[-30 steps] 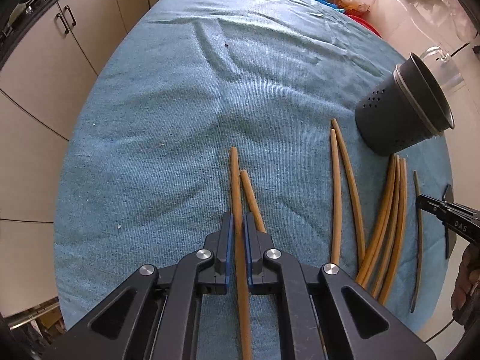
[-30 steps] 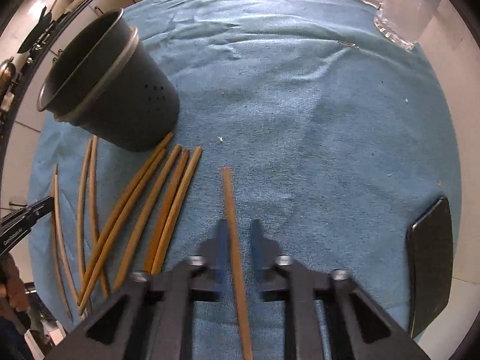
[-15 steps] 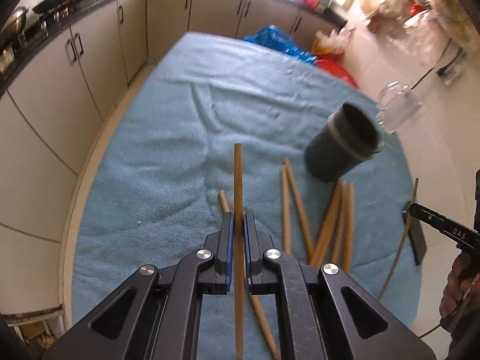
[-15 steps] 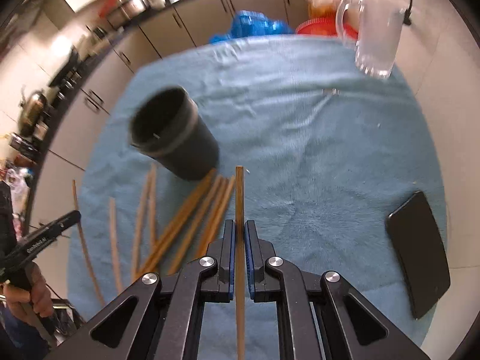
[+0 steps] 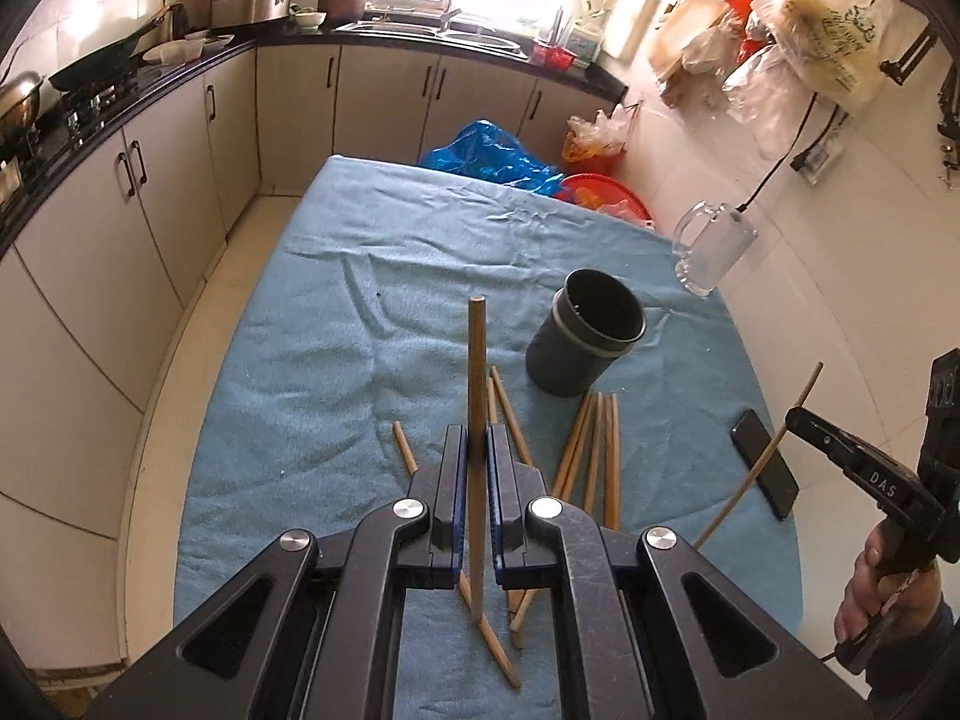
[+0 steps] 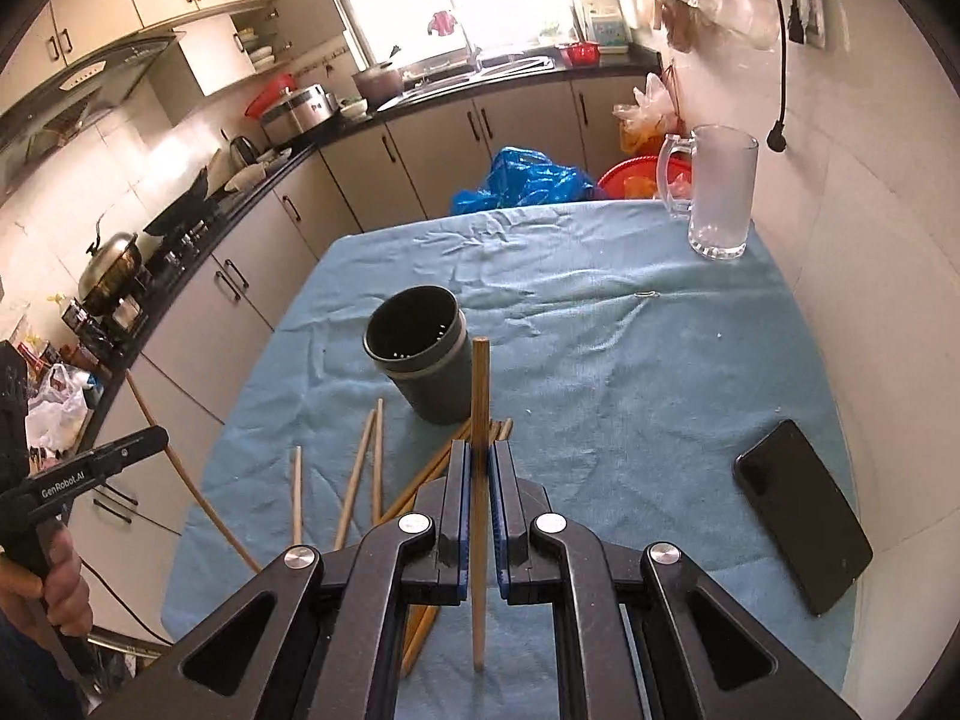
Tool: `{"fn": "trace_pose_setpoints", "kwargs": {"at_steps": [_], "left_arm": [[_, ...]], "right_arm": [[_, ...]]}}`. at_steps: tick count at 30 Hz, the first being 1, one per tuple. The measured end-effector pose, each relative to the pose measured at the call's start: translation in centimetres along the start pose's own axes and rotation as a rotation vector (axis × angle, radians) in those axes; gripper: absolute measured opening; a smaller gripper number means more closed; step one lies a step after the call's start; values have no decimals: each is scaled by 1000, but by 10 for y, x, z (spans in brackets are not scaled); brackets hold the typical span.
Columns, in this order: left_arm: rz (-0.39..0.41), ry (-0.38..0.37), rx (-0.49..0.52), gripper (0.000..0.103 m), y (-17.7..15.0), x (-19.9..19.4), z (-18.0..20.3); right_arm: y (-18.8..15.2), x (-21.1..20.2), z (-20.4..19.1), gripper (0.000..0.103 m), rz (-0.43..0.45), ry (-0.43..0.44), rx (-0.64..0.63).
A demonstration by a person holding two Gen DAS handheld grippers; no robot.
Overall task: Organize utensils
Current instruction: 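Lift the held chopsticks upright with both tools, then carry both chopsticks over the black holder cup and open both tools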
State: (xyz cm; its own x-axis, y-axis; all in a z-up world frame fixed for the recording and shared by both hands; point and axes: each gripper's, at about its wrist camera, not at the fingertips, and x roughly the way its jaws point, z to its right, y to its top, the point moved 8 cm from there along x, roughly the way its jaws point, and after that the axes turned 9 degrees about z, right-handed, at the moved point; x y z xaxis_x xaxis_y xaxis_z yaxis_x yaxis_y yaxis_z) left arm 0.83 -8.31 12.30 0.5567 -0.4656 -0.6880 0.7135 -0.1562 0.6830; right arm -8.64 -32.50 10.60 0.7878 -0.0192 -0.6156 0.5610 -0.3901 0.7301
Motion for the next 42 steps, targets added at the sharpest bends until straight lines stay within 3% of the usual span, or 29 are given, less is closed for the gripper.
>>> {"fn": "trace_pose_setpoints", "kwargs": {"at_steps": [15, 25, 33, 42], "left_arm": [[50, -31, 51, 6, 28, -10, 22], [96, -91, 87, 6, 76, -19, 52], [146, -129, 108, 6, 128, -19, 80], [128, -123, 83, 6, 160, 21, 92]], "right_arm": [[36, -31, -12, 6, 104, 16, -13], [85, -38, -15, 6, 134, 84, 34], [136, -26, -15, 6, 161, 109, 75], [176, 11, -9, 6, 168, 93, 102]]}}
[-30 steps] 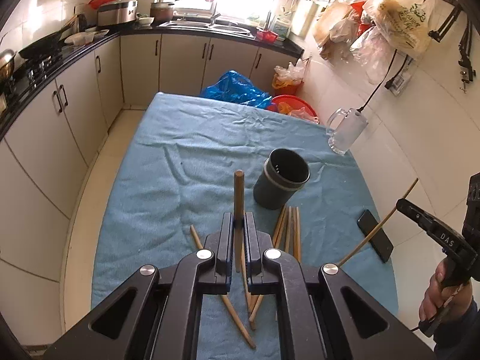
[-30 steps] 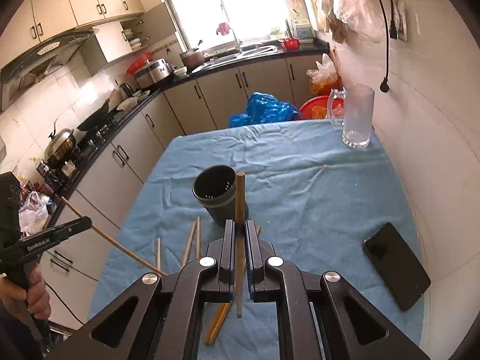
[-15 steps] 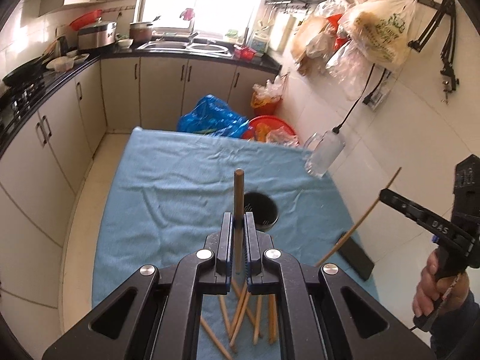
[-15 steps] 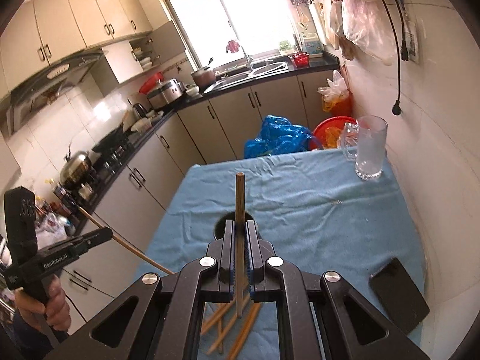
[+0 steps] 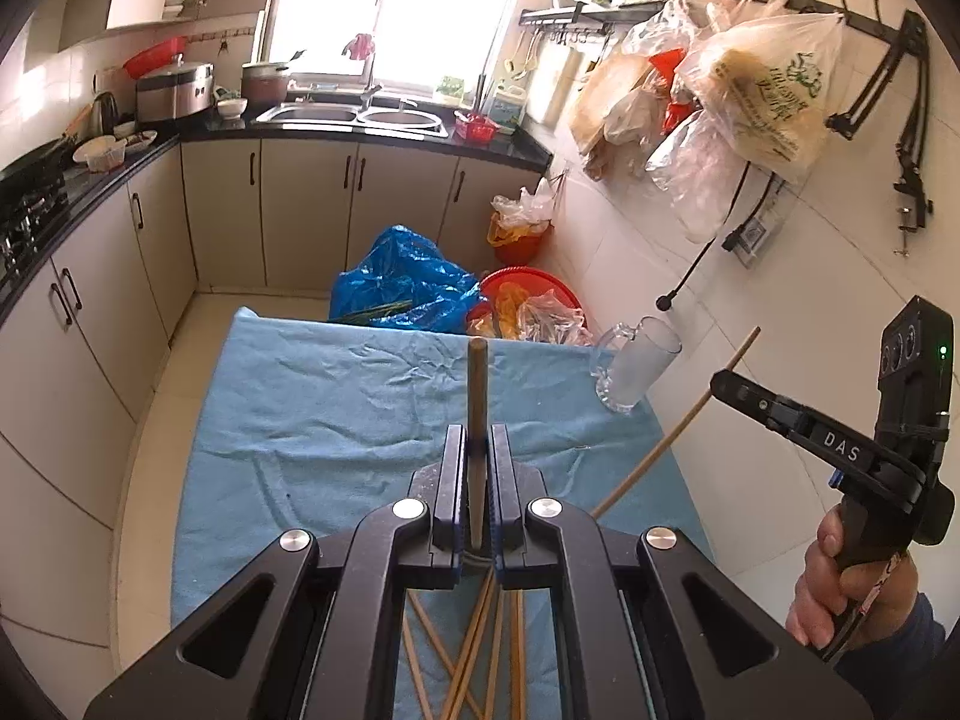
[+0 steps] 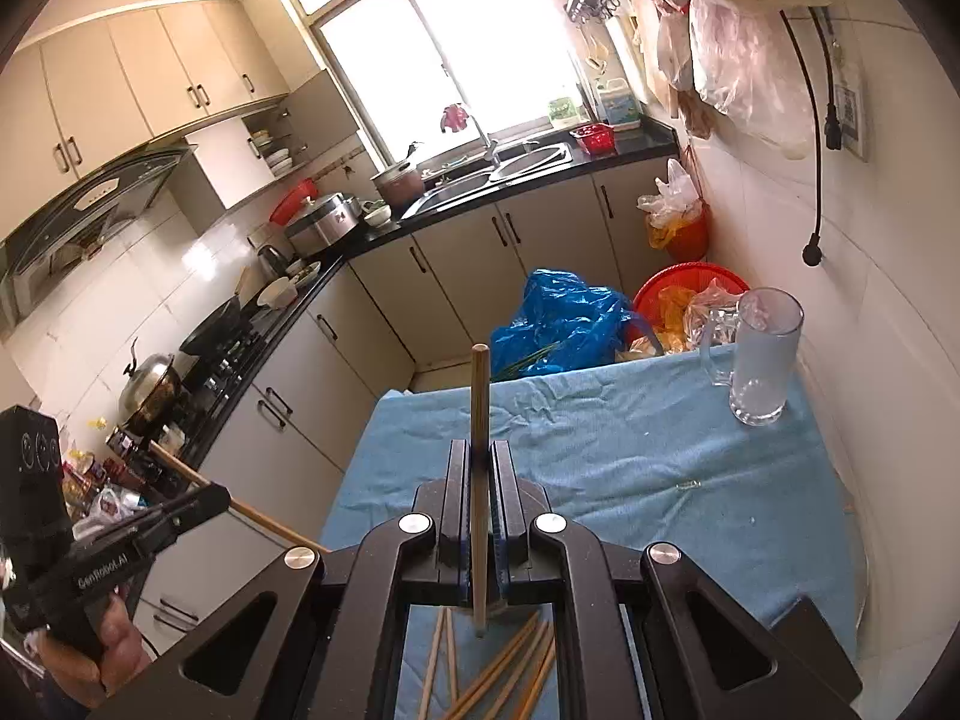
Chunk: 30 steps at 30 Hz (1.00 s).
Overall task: Organize utensils
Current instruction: 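Carry both chopsticks over the black holder cup and open both tools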
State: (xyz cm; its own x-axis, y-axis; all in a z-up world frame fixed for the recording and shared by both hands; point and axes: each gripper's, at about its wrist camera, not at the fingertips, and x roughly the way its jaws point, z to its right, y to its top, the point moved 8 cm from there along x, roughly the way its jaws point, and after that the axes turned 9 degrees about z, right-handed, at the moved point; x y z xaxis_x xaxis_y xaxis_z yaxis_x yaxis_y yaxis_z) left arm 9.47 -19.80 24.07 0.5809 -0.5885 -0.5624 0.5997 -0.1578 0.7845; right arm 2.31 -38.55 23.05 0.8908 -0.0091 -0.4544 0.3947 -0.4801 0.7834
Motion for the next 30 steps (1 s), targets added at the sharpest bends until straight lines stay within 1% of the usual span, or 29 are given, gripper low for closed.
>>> {"fn": "trace_pose_setpoints", "kwargs": {"at_steps": [6, 13, 22, 30], "left_arm": [[-55, 7, -27, 6, -12, 37, -5], [-129, 10, -48, 6, -38, 69, -8], [-178, 34, -67, 6, -56, 94, -20], [-198, 47, -77, 6, -64, 105, -28]], "right_arm": [[-4, 36, 12, 6, -30, -25, 29], [-28, 73, 28, 6, -107, -47, 55], [-62, 106, 37, 6, -211, -52, 64], [-72, 119, 37, 7, -246, -50, 67]]}}
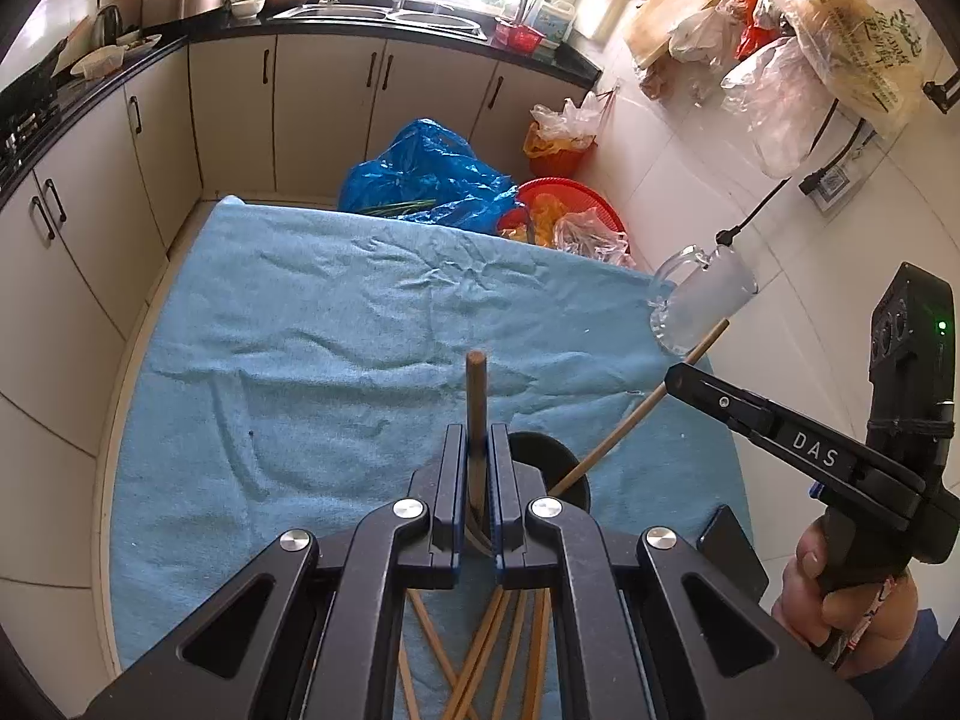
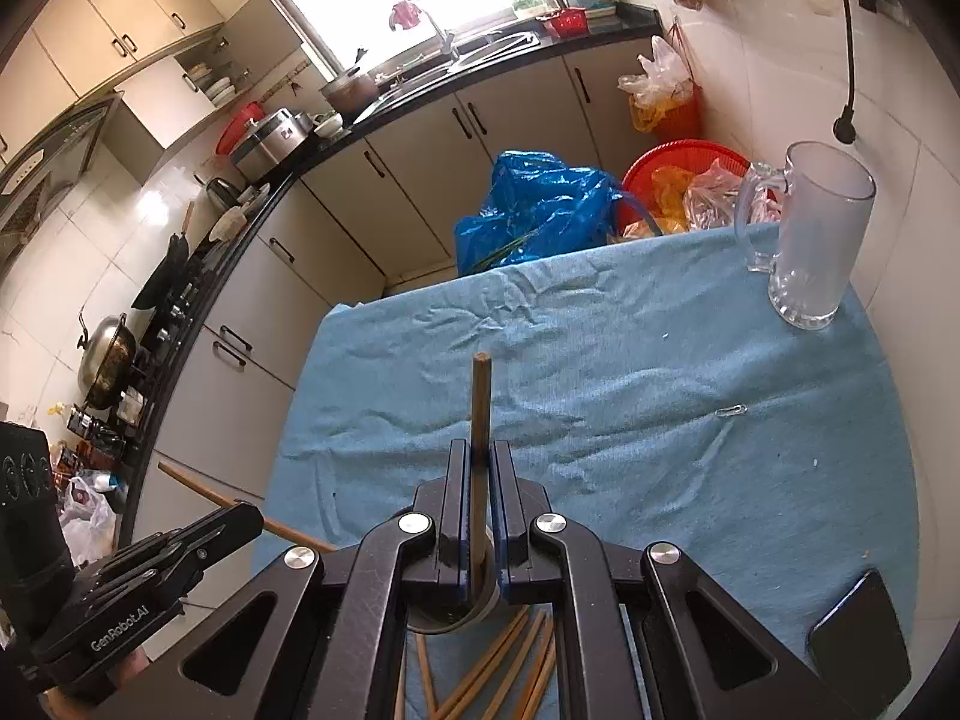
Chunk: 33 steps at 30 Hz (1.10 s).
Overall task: Organize utensils
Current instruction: 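Carry both chopsticks over the black holder cup and open both tools, then move both open tools back toward the remaining chopsticks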
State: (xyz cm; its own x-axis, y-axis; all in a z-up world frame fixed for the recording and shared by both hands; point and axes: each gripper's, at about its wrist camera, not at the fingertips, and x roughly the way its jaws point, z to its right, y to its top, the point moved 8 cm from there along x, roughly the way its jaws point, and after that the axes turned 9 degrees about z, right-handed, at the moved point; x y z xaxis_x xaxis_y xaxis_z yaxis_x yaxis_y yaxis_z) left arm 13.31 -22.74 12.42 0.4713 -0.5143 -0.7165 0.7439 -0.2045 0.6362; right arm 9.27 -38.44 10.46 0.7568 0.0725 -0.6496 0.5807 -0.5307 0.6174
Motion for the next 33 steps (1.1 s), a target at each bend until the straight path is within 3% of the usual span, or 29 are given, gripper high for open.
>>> {"fn": "trace_pose_setpoints", "kwargs": {"at_steps": [11, 21, 24, 26, 30, 33], "left_arm": [[17, -12, 8, 7, 3, -3, 0], [127, 22, 29, 40, 3, -57, -10], [156, 69, 40, 51, -19, -76, -21], [155, 102, 40, 53, -42, -83, -29], [97, 141, 37, 53, -105, -82, -42], [11, 136, 28, 53, -153, -73, -48]], "right_arm": [[0, -8, -5, 11, 2, 5, -17], [-16, -53, 6, 30, 38, -13, -8], [-43, -66, 16, 34, 19, -38, -16], [-68, -71, 23, 35, -10, -49, -12], [-129, -78, 40, 35, -84, -81, 42], [-164, -74, 50, 35, -138, -112, 58]]}}
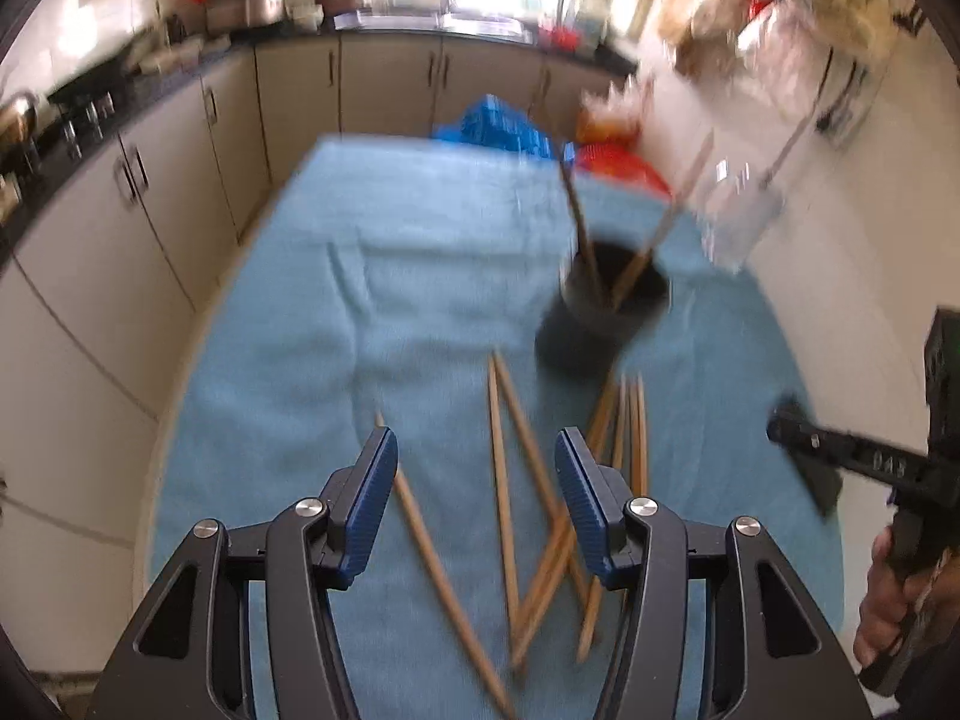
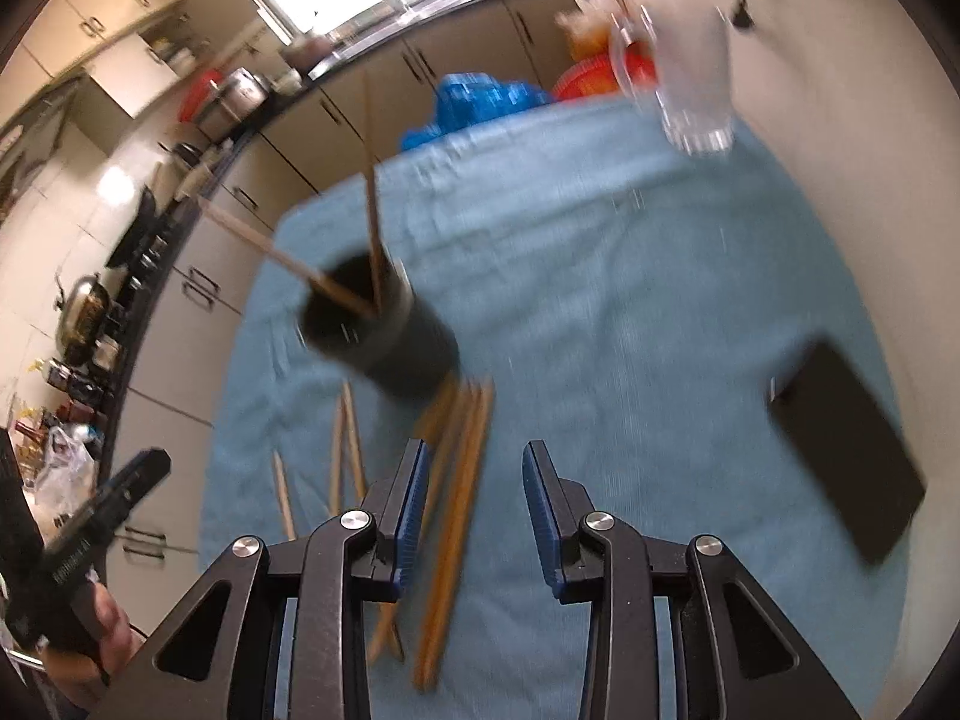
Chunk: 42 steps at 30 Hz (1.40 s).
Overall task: Organize utensils
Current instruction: 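Move both open tools back toward the remaining chopsticks, then close the left tool on a chopstick while the right tool grasps another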
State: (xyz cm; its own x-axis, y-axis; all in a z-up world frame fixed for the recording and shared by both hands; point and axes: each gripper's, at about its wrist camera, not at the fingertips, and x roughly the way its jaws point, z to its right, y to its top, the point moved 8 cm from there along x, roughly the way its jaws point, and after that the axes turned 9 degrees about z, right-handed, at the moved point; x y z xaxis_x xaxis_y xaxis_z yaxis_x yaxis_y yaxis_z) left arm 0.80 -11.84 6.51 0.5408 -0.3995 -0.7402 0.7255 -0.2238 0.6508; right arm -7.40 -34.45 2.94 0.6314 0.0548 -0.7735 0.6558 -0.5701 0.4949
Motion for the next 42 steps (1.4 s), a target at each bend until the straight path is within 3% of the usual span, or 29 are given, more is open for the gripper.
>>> {"fn": "trace_pose_setpoints", "kwargs": {"at_steps": [5, 10, 15, 20, 31, 42], "left_arm": [[-111, -30, -46, 53, -50, 6, -7], [-90, -24, -53, 53, -51, -7, -18], [-76, -1, -73, 53, -53, -17, -31], [-72, 20, -106, 53, -62, -26, -47], [-74, 69, -178, 53, -78, -37, -72], [-83, 69, -192, 53, -72, -25, -67]], "right_arm": [[-35, 11, 6, 35, -73, -6, 44], [-36, 22, 10, 34, -99, -1, 105], [-28, 44, 7, 23, -127, -12, 134], [-14, 74, 2, 22, -159, -20, 136], [0, 118, 4, 14, -220, -94, 102], [3, 130, -14, 13, -232, -91, 26]]}}
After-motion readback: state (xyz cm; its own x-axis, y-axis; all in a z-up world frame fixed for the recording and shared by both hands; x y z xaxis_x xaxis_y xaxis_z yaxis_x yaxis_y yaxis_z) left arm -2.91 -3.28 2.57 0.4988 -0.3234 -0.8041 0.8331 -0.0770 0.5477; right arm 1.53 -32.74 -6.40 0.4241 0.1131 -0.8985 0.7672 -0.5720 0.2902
